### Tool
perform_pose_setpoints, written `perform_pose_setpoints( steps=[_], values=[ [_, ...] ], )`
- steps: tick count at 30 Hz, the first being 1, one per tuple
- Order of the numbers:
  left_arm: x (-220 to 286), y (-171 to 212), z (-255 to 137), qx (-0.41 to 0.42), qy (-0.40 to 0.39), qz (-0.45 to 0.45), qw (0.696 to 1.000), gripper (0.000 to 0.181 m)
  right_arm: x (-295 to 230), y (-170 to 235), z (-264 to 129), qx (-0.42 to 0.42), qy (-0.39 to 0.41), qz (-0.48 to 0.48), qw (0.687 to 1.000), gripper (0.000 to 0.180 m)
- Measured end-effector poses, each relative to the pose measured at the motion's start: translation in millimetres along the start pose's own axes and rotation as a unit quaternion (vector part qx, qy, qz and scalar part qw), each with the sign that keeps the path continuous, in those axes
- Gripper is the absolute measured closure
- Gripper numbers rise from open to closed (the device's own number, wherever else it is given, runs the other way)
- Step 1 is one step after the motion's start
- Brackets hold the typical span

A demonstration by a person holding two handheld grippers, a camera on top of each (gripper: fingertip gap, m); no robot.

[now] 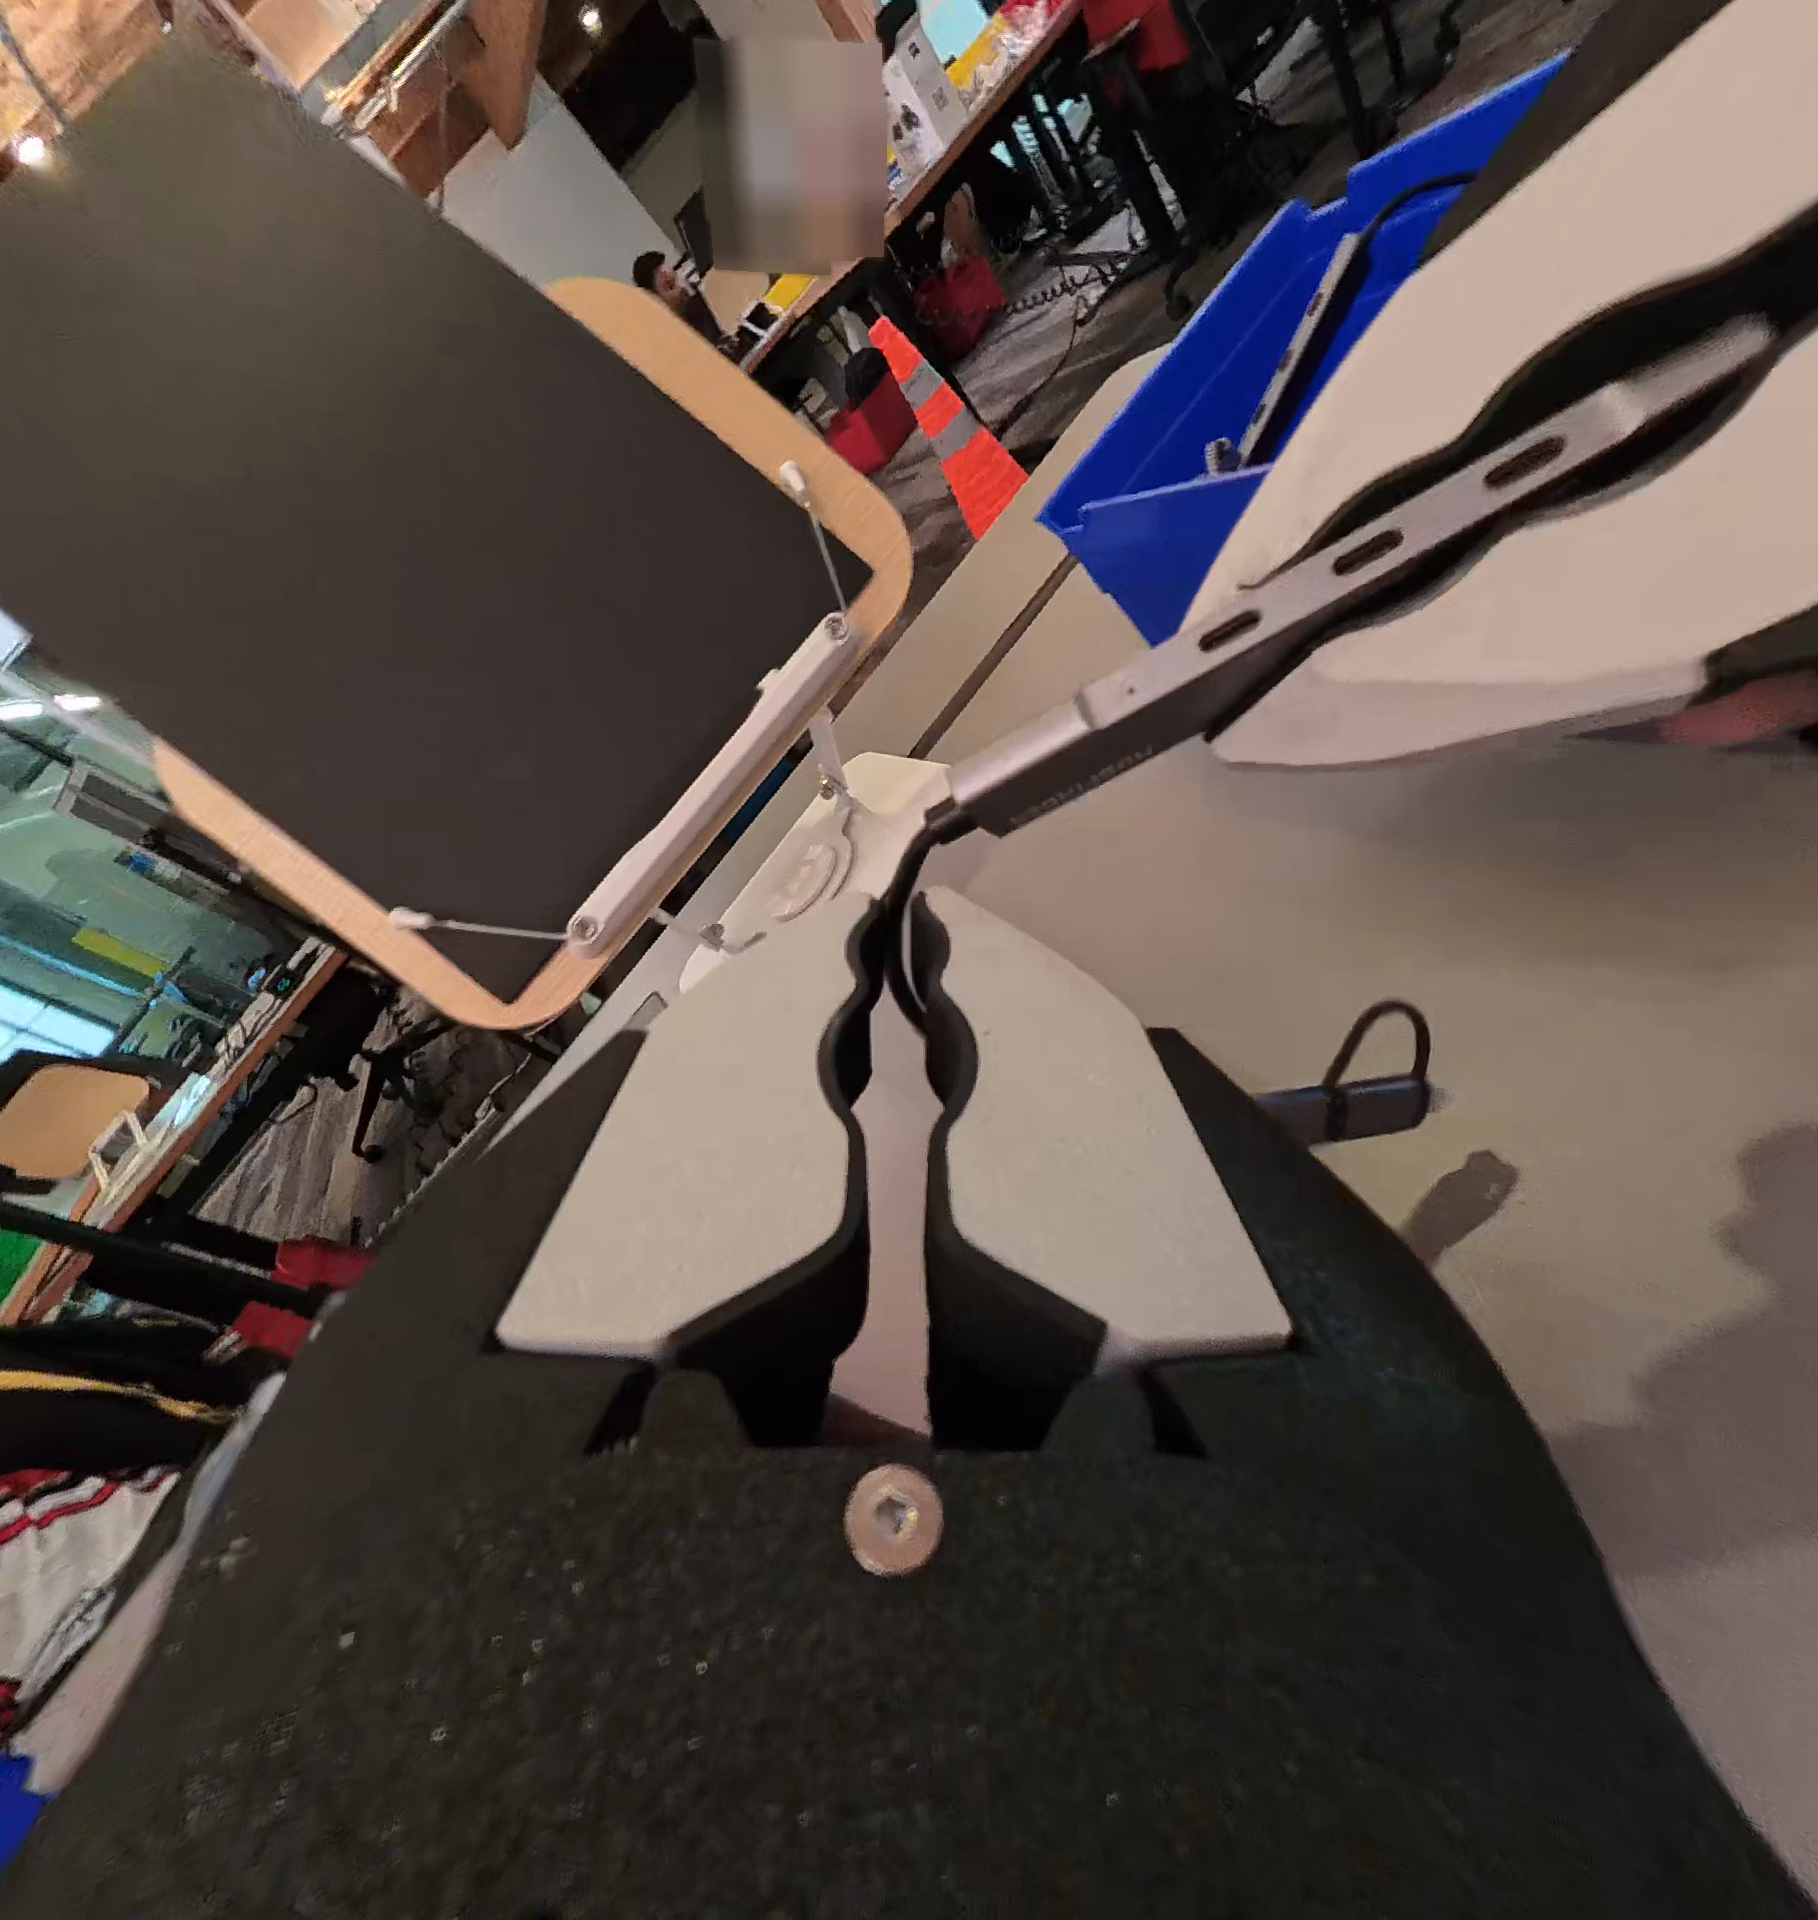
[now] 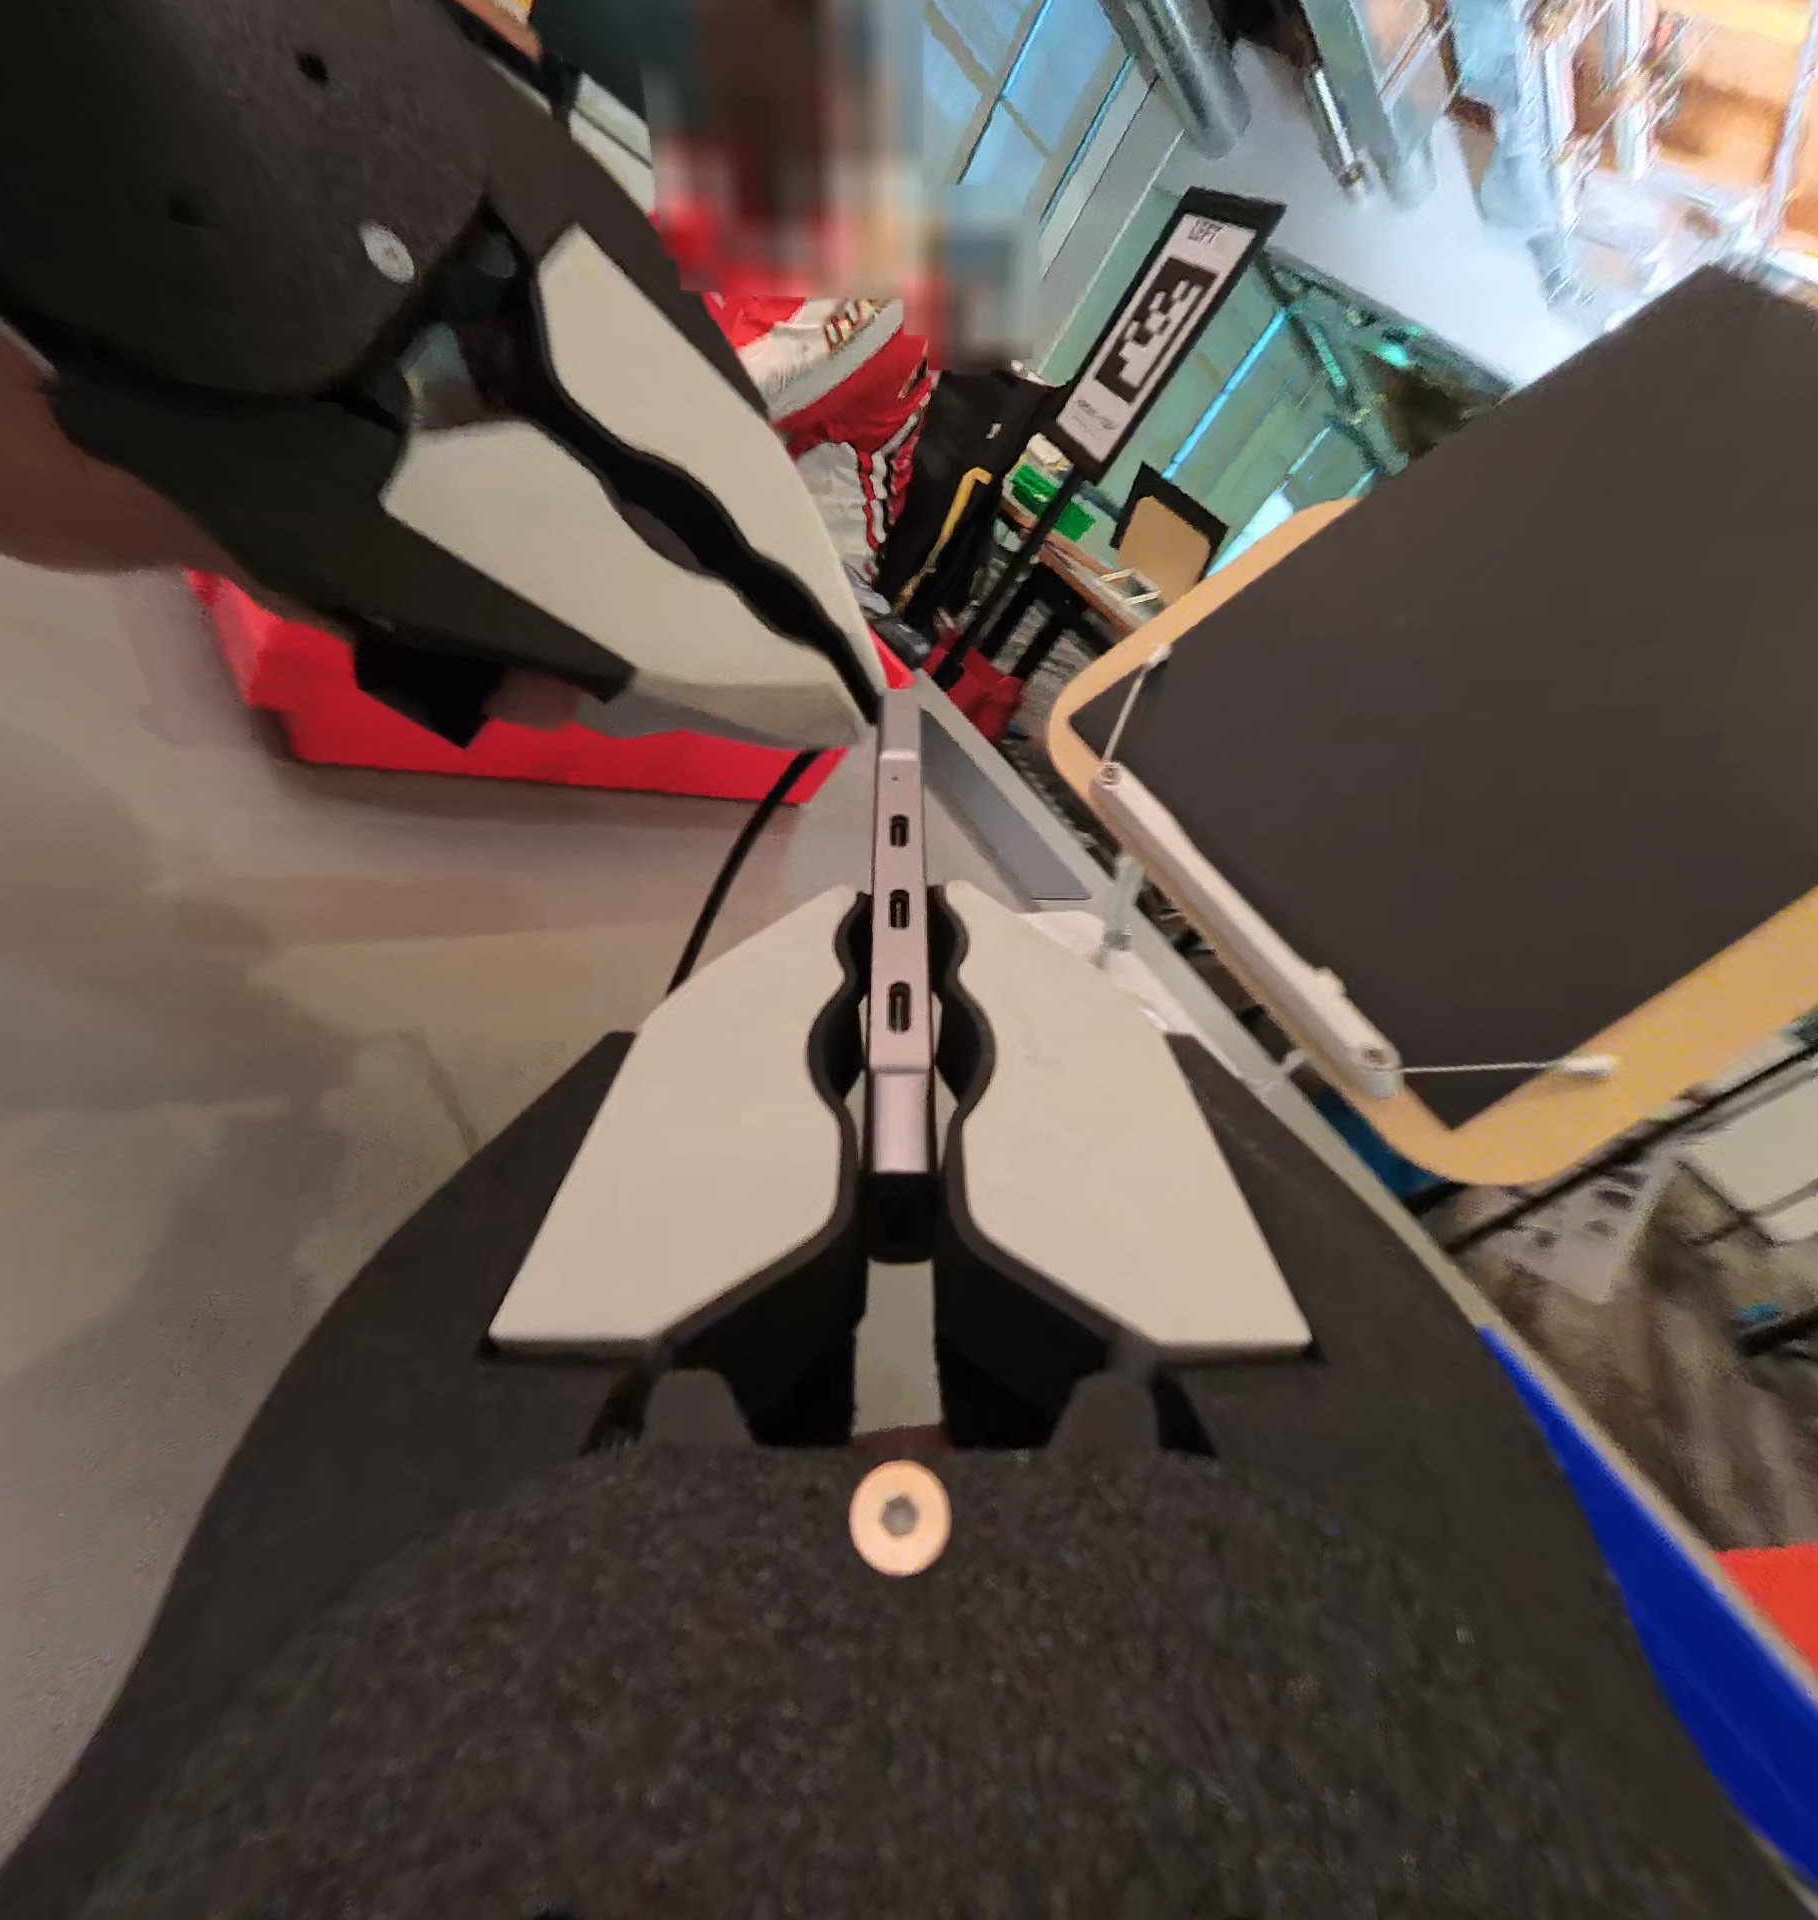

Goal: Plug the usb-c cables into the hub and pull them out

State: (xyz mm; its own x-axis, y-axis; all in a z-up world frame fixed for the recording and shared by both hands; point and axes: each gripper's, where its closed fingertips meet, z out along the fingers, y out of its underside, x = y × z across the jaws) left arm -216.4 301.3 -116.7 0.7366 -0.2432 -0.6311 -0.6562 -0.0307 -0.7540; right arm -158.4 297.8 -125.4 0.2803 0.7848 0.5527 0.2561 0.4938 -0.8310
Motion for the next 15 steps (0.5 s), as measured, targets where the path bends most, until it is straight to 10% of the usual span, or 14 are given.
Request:
perform_pose_setpoints(
  steps=[15],
  values=[
    [96.0,117.8,-158.4,-0.130,0.099,-0.430,0.888,0.157,-18.1,78.5,146.1,-0.029,0.019,-0.240,0.970,0.170]
  ],
)
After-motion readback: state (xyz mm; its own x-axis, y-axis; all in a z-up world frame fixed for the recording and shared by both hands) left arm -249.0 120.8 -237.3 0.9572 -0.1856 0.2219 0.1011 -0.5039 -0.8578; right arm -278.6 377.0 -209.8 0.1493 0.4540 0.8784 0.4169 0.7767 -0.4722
